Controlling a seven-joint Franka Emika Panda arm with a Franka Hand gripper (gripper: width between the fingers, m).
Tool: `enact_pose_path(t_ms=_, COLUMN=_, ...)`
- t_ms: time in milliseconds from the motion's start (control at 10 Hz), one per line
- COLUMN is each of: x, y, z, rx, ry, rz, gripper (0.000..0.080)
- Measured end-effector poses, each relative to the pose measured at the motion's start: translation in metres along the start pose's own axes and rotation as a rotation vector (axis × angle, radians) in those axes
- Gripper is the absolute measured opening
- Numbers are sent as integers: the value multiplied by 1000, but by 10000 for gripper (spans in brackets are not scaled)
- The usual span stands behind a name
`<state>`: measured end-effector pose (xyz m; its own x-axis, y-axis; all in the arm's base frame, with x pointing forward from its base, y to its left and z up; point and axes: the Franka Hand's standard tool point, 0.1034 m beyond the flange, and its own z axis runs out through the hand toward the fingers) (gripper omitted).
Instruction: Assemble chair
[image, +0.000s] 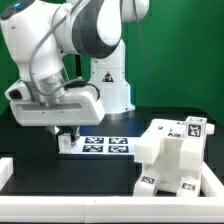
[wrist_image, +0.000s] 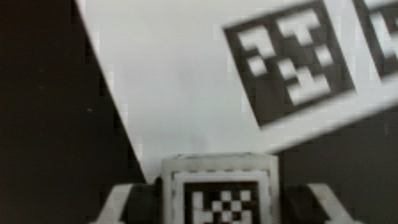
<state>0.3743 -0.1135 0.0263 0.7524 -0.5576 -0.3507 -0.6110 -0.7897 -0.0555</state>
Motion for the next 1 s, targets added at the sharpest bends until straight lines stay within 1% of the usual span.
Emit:
enact_pose_path(t_ms=100, x=2, y=2, z=2, rx=17, ry=17, rz=94, gripper=284)
enact_pose_path(t_ms=200, x=0, y=3, z=4, rx=15, ry=31, rz=125, gripper=284)
enact_pose_path(t_ms=500, x=2, y=4, z=5, rx=14, ry=28, rz=327, gripper=284)
enact_pose_path(t_ms=600, x=12, y=5, z=1, rx=27, ry=40, rz=370, gripper=284)
enact_pose_path(t_ms=700, x=18, y=4, z=-3, rx=79, ry=40, rz=461, gripper=284)
enact_pose_path(t_ms=800, x=20, y=5, z=-4, rx=116, ry=35, rz=538, gripper=284)
enact_pose_path(t_ms=1000, x=19, y=4, z=-3, rx=113, ry=29, rz=651, gripper=284)
